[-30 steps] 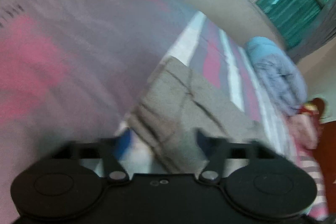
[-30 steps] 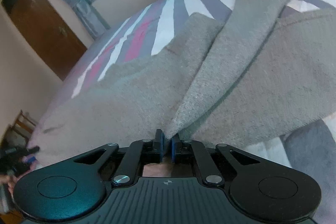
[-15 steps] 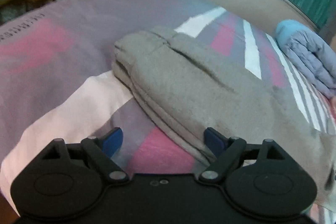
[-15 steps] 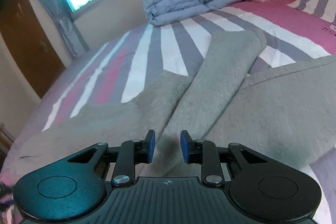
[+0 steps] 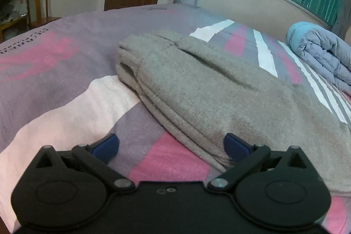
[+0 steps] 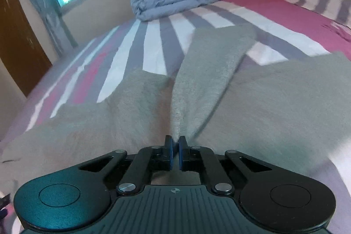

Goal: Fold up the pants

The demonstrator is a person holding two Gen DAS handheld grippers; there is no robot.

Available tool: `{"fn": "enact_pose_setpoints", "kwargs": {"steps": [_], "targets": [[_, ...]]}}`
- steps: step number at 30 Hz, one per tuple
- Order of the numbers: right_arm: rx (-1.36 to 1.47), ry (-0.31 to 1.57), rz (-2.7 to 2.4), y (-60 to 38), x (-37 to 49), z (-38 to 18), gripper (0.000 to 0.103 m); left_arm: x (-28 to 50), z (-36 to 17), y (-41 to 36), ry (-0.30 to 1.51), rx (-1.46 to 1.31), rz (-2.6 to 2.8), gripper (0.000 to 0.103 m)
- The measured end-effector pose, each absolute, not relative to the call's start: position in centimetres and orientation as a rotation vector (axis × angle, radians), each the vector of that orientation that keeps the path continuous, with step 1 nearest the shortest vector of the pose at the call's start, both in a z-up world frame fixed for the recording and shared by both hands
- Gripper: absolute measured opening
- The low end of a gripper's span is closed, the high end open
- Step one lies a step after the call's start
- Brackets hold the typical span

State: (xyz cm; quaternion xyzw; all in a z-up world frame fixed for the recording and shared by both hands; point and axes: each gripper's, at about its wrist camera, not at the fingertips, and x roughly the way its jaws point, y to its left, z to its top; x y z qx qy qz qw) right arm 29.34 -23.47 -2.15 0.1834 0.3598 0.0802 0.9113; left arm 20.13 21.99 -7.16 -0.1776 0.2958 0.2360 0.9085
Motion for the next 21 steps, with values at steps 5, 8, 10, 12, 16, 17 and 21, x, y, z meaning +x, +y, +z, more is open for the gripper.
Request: {"fn": "enact_pose_setpoints", "kwargs": {"steps": [5, 8, 10, 12, 16, 17, 21], "targets": [[0.456, 0.79, 0.144, -26.2, 26.3, -4.4, 0.005, 19.6, -7.4, 21.8, 0.605, -0.375, 0.487, 0.097], [0.452, 0.739, 0.146, -26.9, 26.4, -3.0, 0.009, 19.5, -7.4, 22.1, 0.601, -0.386, 0.481, 0.097], [0.403, 0.696, 0.147, -26.5, 27.1, -1.6, 0.015, 19.4, -7.5, 22.1, 0.6, -0.388, 0.479, 0.097], [0.323, 0.688, 0.143, -25.5, 28.4, -0.8, 0.03, 19.4, -7.5, 22.1, 0.599, -0.389, 0.477, 0.097], [0.133, 0.671, 0.093, -23.1, 31.6, -0.4, 0.056, 19.3, -7.4, 22.3, 0.599, -0.396, 0.47, 0.097], [0.082, 0.676, 0.086, -22.5, 32.4, -0.4, 0.056, 19.2, -7.4, 22.3, 0.599, -0.398, 0.469, 0.097], [-0.091, 0.688, 0.085, -21.8, 34.3, -1.9, 0.051, 19.2, -7.3, 22.3, 0.598, -0.402, 0.474, 0.097]]}}
